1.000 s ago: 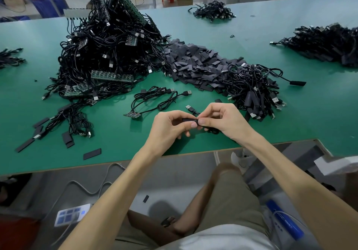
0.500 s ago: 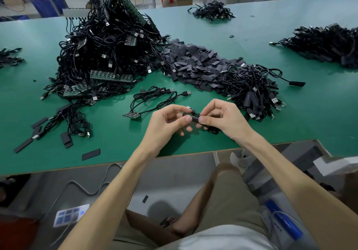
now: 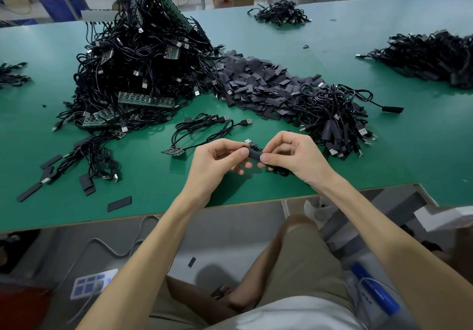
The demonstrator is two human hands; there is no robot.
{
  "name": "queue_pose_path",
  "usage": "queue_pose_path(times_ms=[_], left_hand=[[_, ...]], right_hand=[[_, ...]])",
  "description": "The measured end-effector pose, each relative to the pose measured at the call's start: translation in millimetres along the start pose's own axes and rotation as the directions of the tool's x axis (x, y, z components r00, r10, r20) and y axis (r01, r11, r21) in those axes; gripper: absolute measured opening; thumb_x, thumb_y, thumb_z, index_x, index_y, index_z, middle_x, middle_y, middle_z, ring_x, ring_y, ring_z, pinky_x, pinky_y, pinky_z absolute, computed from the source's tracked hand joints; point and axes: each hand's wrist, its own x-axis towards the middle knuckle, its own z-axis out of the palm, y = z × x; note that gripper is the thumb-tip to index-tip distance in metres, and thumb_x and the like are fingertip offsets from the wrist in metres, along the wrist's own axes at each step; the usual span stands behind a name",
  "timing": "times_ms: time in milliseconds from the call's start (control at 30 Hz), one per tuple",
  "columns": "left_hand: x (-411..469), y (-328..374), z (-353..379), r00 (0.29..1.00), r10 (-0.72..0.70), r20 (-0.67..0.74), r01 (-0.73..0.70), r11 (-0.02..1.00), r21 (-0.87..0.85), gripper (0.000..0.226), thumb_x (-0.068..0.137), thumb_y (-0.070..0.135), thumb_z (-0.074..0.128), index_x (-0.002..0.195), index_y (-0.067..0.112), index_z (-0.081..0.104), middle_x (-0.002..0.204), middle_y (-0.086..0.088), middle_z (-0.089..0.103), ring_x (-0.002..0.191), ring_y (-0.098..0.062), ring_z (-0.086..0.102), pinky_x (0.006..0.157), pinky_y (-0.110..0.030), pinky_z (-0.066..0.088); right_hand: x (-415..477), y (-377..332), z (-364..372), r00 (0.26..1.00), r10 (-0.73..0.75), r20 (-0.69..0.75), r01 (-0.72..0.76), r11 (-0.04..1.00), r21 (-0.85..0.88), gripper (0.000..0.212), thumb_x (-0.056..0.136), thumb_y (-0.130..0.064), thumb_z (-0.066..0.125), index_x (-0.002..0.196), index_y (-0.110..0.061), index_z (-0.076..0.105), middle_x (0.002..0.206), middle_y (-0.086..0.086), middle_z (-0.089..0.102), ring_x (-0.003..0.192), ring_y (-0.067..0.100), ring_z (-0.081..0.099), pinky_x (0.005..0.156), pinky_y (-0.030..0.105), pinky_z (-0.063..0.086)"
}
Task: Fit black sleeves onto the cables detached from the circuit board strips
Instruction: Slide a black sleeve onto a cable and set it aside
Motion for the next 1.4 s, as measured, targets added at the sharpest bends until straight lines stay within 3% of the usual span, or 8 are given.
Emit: queue_pose_path(times_ms=[300, 467, 567, 700, 933, 1067, 1200, 1400], left_hand=[[1, -1, -6, 0.985, -0.022, -0.171, 0.003, 0.994, -0.110, 0.014, 0.094, 0.009, 0.071, 0.103, 0.000, 0.076, 0.083, -0.022, 0.073, 0.063, -0.021, 0.064, 0.067, -0.027, 0.055], [2, 3, -2, 0.991, -0.010, -0.134, -0.014, 0.985, -0.172, 0.023, 0.094, 0.012, 0.070, 0.114, -0.001, 0.071, 0.101, -0.021, 0.075, 0.085, -0.029, 0.073, 0.078, -0.032, 0.059], [1, 7, 2, 0.997, 0.080, -0.017, -0.079, 0.994, 0.082, 0.029, 0.093, 0.013, 0.073, 0.121, 0.009, 0.070, 0.114, -0.006, 0.076, 0.106, -0.025, 0.072, 0.086, -0.035, 0.058], [3, 5, 5, 0.952, 0.199, 0.235, -0.307, 0.591, 0.746, 0.045, 0.090, 0.022, 0.076, 0.133, 0.023, 0.066, 0.134, 0.006, 0.064, 0.126, -0.014, 0.054, 0.108, -0.032, 0.040], [8, 4, 21, 0.887, 0.365, 0.283, -0.416, 0.364, 0.833, 0.020, 0.095, 0.026, 0.069, 0.109, 0.014, 0.077, 0.102, -0.001, 0.070, 0.095, -0.027, 0.060, 0.085, -0.044, 0.047], [20, 15, 24, 0.909, 0.362, 0.207, -0.377, 0.501, 0.779, 0.018, 0.093, 0.022, 0.072, 0.106, 0.011, 0.079, 0.094, -0.001, 0.068, 0.084, -0.019, 0.059, 0.080, -0.033, 0.048], [43, 38, 39, 0.948, 0.309, 0.072, -0.280, 0.709, 0.648, 0.016, 0.091, 0.023, 0.076, 0.101, 0.013, 0.081, 0.088, 0.000, 0.069, 0.067, -0.010, 0.061, 0.068, -0.028, 0.051], [96, 61, 101, 0.978, 0.193, 0.081, -0.207, 0.832, 0.515, 0.019, 0.090, 0.025, 0.076, 0.078, 0.010, 0.077, 0.050, 0.014, 0.051, 0.048, -0.002, 0.041, 0.053, -0.023, 0.036]], right_hand=[[-2, 0, 1, 0.997, -0.072, 0.037, 0.081, 0.946, -0.315, 0.041, 0.069, -0.043, 0.086, 0.106, -0.028, 0.074, 0.098, -0.021, 0.070, 0.078, 0.002, 0.052, 0.067, 0.027, 0.042], [-1, 6, 1, 0.990, -0.133, 0.053, 0.143, 0.920, -0.365, 0.017, 0.084, -0.018, 0.084, 0.094, -0.030, 0.078, 0.097, -0.005, 0.075, 0.093, 0.013, 0.066, 0.083, 0.028, 0.052], [1, 5, -3, 0.986, -0.162, -0.031, 0.155, 0.973, -0.170, 0.015, 0.090, -0.008, 0.075, 0.093, -0.022, 0.078, 0.095, 0.002, 0.078, 0.091, 0.016, 0.071, 0.088, 0.029, 0.056], [0, 3, -8, 0.974, -0.155, -0.166, 0.171, 0.982, 0.086, 0.020, 0.093, -0.004, 0.067, 0.091, -0.022, 0.077, 0.095, 0.007, 0.078, 0.093, 0.017, 0.072, 0.085, 0.025, 0.055], [0, 3, -6, 0.973, -0.092, -0.210, 0.146, 0.956, 0.256, 0.012, 0.087, -0.014, 0.066, 0.095, -0.007, 0.072, 0.091, 0.010, 0.076, 0.089, 0.017, 0.072, 0.078, 0.022, 0.057], [4, 4, -6, 0.952, -0.067, -0.299, 0.129, 0.972, 0.194, 0.017, 0.100, 0.001, 0.055, 0.109, -0.001, 0.070, 0.102, 0.012, 0.076, 0.099, 0.021, 0.072, 0.091, 0.028, 0.057], [5, 3, 0, 0.960, -0.042, -0.278, 0.070, 0.993, 0.091, 0.020, 0.099, 0.010, 0.053, 0.108, 0.001, 0.069, 0.092, 0.008, 0.075, 0.085, 0.013, 0.072, 0.081, 0.026, 0.058], [2, -3, 5, 0.982, -0.017, -0.186, 0.014, 1.000, -0.019, 0.013, 0.097, 0.012, 0.057, 0.097, 0.006, 0.068, 0.072, -0.004, 0.073, 0.068, 0.008, 0.067, 0.070, 0.019, 0.054]])
